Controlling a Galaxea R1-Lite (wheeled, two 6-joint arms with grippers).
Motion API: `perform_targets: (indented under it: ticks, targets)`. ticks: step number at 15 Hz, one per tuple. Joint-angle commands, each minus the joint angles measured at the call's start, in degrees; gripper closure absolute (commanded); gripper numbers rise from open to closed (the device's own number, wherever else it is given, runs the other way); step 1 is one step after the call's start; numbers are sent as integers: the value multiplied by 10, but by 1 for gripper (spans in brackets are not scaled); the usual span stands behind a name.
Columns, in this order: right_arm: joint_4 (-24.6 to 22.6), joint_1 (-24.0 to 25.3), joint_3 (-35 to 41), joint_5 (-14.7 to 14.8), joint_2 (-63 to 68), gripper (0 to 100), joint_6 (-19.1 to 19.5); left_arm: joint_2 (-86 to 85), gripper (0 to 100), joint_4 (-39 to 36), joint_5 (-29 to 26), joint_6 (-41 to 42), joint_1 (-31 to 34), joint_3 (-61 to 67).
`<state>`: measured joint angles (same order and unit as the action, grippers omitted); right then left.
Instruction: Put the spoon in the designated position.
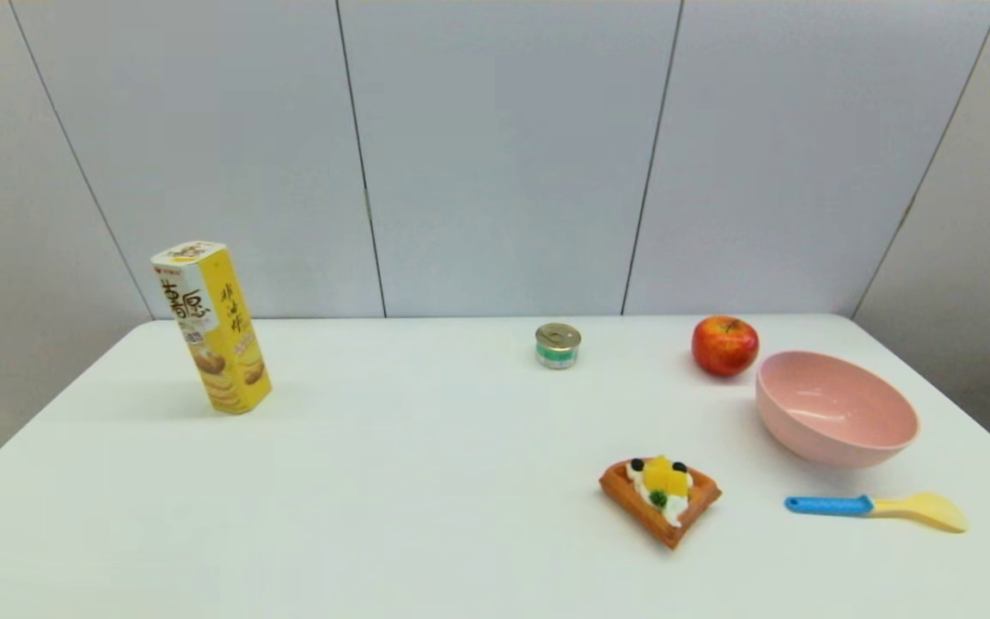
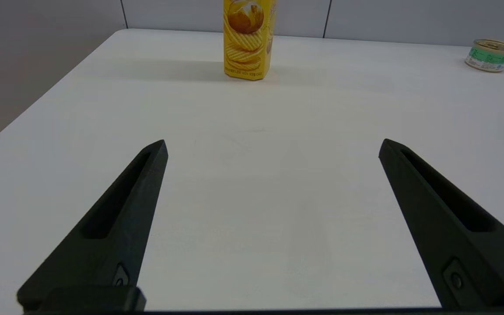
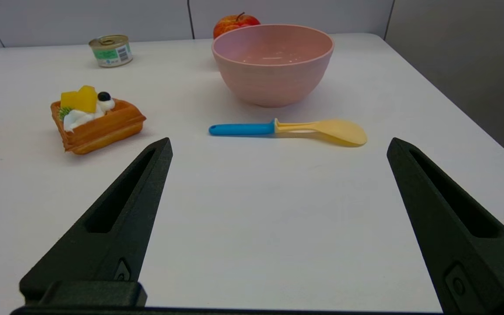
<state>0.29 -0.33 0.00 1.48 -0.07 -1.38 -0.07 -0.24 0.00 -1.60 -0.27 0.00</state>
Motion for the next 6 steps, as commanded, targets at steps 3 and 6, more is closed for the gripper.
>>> perform_targets:
  ticks: [3, 6]
  targets:
    - [-2, 0, 0, -2, 1, 0, 0, 1, 0, 1, 0, -1, 0, 1]
    - [-2, 0, 0, -2, 1, 0, 0, 1, 0, -1, 0, 0, 0, 1]
